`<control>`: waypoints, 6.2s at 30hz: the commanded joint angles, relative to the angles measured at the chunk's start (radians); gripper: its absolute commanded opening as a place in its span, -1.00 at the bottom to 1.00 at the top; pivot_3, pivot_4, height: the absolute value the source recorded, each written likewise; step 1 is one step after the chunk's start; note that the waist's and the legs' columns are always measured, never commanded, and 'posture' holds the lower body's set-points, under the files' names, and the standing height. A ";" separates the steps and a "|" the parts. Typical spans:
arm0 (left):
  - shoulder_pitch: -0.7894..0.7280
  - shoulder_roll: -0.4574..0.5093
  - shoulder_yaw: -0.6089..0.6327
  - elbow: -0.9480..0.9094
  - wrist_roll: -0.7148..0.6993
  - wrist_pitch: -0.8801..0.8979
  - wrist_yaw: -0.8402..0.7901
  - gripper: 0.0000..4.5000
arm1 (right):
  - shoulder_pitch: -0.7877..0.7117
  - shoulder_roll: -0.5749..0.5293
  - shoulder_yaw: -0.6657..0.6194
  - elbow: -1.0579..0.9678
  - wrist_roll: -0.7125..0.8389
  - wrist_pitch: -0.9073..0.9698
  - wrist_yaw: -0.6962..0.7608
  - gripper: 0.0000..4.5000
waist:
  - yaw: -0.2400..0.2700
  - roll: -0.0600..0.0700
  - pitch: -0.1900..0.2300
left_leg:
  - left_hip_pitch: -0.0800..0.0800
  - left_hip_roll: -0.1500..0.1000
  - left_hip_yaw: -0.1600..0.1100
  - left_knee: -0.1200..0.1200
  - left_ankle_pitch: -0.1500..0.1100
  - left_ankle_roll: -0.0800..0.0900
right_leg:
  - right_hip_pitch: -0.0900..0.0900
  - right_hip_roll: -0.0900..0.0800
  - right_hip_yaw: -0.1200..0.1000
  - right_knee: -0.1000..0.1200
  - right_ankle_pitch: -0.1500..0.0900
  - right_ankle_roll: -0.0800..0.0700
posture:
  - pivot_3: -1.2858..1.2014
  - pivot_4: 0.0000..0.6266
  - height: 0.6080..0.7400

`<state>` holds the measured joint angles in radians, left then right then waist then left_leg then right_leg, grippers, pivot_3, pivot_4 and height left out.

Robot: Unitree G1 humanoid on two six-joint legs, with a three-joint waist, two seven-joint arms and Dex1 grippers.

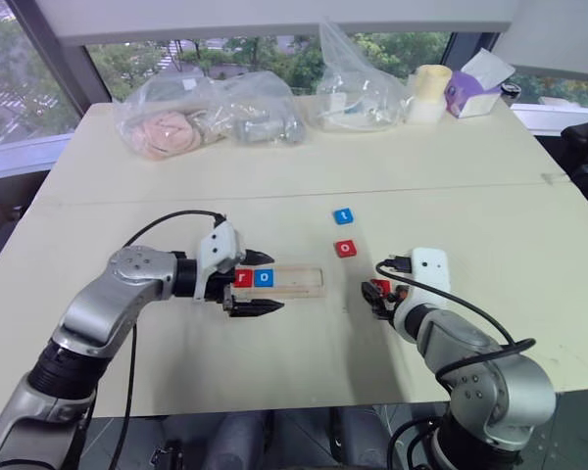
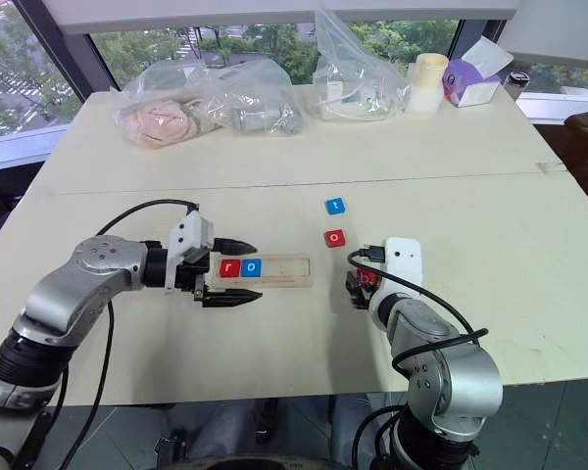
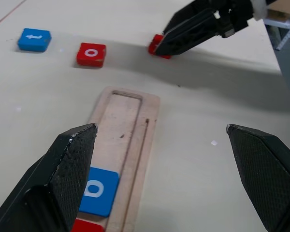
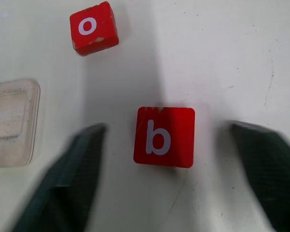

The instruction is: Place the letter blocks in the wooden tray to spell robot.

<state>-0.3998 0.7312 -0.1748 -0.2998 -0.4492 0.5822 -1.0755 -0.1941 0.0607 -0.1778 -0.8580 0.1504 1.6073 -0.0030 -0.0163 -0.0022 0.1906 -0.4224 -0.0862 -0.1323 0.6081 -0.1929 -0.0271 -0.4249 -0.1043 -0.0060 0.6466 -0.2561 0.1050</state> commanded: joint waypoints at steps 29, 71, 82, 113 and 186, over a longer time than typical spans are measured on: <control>0.128 0.170 0.150 -0.176 -0.078 0.070 -0.027 1.00 | -0.077 -0.903 0.271 0.862 0.042 -1.397 1.131 0.99 | 0.004 -0.004 0.003 | -0.002 0.001 0.006 0.006 -0.002 0.004 | 0.004 -0.001 0.000 -0.006 0.002 0.001 | 0.03 -0.52 1.00; 0.383 0.228 0.412 -0.146 -0.099 0.076 0.060 1.00 | -0.586 -0.464 0.619 1.165 -0.106 -1.424 1.166 -0.50 | -0.001 -0.004 0.002 | 0.001 0.011 0.013 0.005 -0.002 0.002 | 0.000 0.007 0.004 -0.003 0.005 -0.005 | 0.03 -0.52 1.00; 0.400 0.222 0.384 -0.174 -0.093 0.080 0.094 1.00 | -0.607 -0.429 0.606 1.226 -0.132 -1.453 1.192 -0.50 | -0.003 -0.004 0.002 | 0.003 0.012 0.014 0.004 -0.001 0.001 | -0.001 0.008 0.005 -0.001 0.007 -0.003 | 0.03 -0.52 1.00; 0.311 0.211 0.298 -0.151 -0.062 0.078 0.104 1.00 | -0.557 -0.367 0.571 1.117 -0.173 -1.393 1.042 0.81 | -0.001 -0.004 0.002 | 0.003 0.012 0.015 0.004 -0.001 0.000 | -0.001 0.009 0.006 0.000 0.008 -0.004 | 0.03 -0.52 1.00; 0.159 0.067 0.097 -0.141 -0.024 0.015 0.099 1.00 | -0.090 -0.192 0.150 0.223 -0.024 -0.352 0.094 -0.48 | 0.004 -0.005 0.001 | 0.003 0.014 0.016 0.003 -0.001 0.000 | -0.001 0.010 0.008 -0.001 0.006 -0.007 | 0.03 -0.52 1.00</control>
<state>-0.2364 0.8005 -0.0676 -0.4149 -0.4842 0.6206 -0.9656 -0.2833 -0.1473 -0.0095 -0.5489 0.1051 1.2008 0.0983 -0.0119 -0.0075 0.1920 -0.4194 -0.0726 -0.1166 0.6107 -0.1936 -0.0269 -0.4263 -0.0949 0.0020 0.6457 -0.2502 0.0983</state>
